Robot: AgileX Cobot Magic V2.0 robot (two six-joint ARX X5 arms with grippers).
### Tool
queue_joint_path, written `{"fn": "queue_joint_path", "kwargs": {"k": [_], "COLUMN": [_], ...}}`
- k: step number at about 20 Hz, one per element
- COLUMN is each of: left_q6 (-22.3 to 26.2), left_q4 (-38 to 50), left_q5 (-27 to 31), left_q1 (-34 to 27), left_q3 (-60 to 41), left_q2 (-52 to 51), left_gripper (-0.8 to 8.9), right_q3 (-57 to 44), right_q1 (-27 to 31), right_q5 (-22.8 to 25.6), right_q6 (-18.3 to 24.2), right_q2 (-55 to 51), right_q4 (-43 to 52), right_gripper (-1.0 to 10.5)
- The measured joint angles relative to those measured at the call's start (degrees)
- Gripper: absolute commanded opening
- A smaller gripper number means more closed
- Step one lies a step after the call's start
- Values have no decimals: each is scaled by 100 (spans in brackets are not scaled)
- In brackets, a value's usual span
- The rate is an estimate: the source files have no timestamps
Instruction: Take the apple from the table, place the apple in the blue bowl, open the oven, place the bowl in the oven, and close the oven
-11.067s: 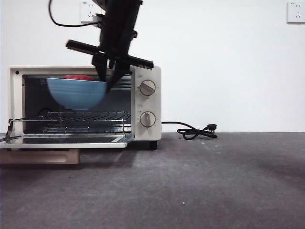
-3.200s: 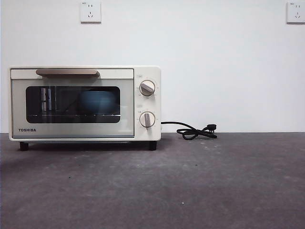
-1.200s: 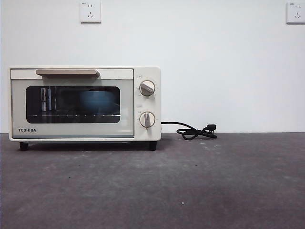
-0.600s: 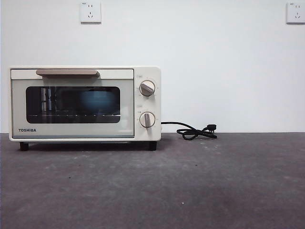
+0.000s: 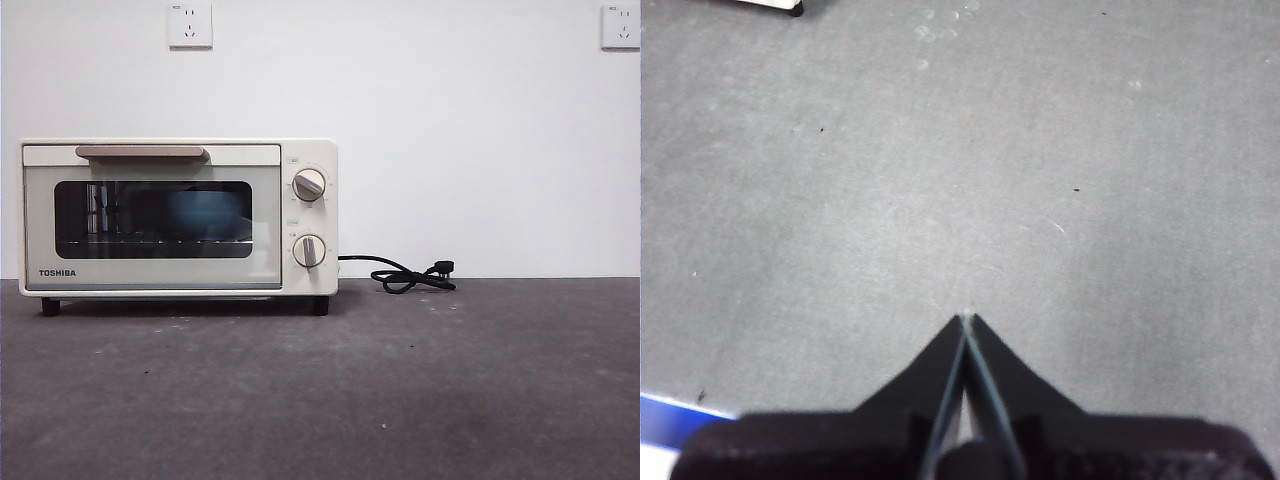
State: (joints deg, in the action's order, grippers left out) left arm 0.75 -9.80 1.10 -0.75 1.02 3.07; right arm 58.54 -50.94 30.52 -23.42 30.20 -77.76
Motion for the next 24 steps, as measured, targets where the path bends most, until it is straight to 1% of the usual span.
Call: {"fn": "queue_joint_path", "kwargs": {"k": [2, 4, 5, 6, 7, 8, 9, 10, 11, 12, 13, 14, 15, 16, 18, 20, 24], "left_q6": [0, 0, 2, 0, 0, 0, 0, 0, 0, 0, 0, 0, 0, 0, 0, 0, 2], "left_q4": [0, 0, 0, 0, 2, 0, 0, 0, 0, 0, 0, 0, 0, 0, 0, 0, 0], "left_q5": [0, 0, 0, 0, 0, 0, 0, 0, 0, 0, 2, 0, 2, 0, 0, 2, 0], "left_q1": [0, 0, 0, 0, 0, 0, 0, 0, -2, 0, 0, -2, -2, -2, -2, -2, 0], "left_q3": [0, 0, 0, 0, 0, 0, 0, 0, 0, 0, 0, 0, 0, 0, 0, 0, 0], "left_q2": [28, 37, 44, 46, 46, 46, 46, 46, 46, 46, 46, 46, 46, 46, 46, 46, 46], "left_gripper": [-4, -4, -4, -4, -4, -4, -4, -4, -4, -4, -4, -4, -4, -4, -4, -4, -4], "right_q3": [0, 0, 0, -2, -76, -214, -446, -793, -1237, -1753, -2302, -2855, -3399, -3912, -4518, -4942, -5377], "right_q1": [0, 0, 50, 221, 476, 798, 1174, 1569, 1989, 2433, 2894, 3353, 3764, 4087, 4415, 4618, 4874], "right_q5": [57, 313, 522, 785, 1043, 1102, 920, 490, -114, -822, -1556, -2245, -2804, -3095, -3141, -3082, -2986], "right_q6": [57, 448, 688, 892, 1095, 1325, 1606, 1939, 2299, 2638, 2881, 3005, 3027, 3010, 2986, 2968, 2962], "right_q2": [0, 0, -9, -15, -66, -149, -275, -472, -726, -999, -1259, -1482, -1663, -1829, -2065, -2273, -2671], "right_q4": [0, 0, 2, 22, 345, 916, 1641, 2430, 3250, 4111, 4944, 5709, 6306, 6723, 6935, 6920, 6916], "right_gripper": [2, 2, 2, 2, 2, 2, 2, 2, 2, 2, 2, 2, 2, 2, 2, 2, 2]}}
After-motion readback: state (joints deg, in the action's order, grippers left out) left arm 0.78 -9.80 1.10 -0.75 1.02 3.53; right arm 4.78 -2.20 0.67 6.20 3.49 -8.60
